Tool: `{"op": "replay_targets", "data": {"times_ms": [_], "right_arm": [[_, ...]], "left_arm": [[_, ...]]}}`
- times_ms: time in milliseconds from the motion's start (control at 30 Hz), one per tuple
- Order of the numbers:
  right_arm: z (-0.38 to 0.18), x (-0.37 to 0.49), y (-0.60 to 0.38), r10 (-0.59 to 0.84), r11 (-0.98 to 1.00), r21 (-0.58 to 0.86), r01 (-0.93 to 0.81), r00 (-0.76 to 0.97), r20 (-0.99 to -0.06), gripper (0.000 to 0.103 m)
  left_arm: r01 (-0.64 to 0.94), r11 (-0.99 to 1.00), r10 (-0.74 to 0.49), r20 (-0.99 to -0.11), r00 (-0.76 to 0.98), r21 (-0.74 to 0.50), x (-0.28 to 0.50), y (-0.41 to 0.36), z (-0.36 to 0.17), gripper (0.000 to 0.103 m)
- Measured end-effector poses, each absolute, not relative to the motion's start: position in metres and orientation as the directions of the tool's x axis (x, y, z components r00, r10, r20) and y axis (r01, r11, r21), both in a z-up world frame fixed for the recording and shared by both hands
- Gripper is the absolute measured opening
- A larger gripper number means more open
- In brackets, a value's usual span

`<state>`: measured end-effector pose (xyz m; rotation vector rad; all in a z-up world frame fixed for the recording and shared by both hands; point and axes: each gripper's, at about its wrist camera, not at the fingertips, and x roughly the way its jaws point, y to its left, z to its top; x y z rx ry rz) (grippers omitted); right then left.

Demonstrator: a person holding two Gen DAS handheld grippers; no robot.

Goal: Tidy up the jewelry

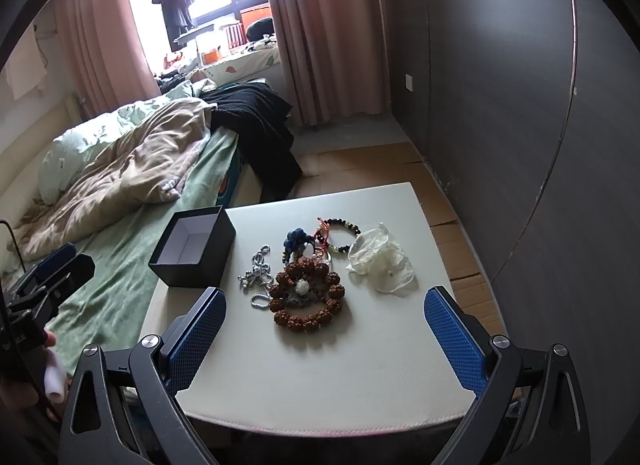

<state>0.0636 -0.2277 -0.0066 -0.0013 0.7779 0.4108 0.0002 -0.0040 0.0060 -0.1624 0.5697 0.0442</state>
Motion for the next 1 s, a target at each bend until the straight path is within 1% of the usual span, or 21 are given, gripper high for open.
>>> {"op": "replay_targets", "data": {"times_ms": [1000], "right_arm": [[-0.0069, 0.0658, -0.2355, 0.349, 0.926, 0.145, -0.349, 0.642, -0.683, 0.1]], "left_arm": [[-0.071, 0.99, -0.004, -0.538, 0.843, -0.118, -0.0018, -0.0077, 0.0031, 0.102]]}}
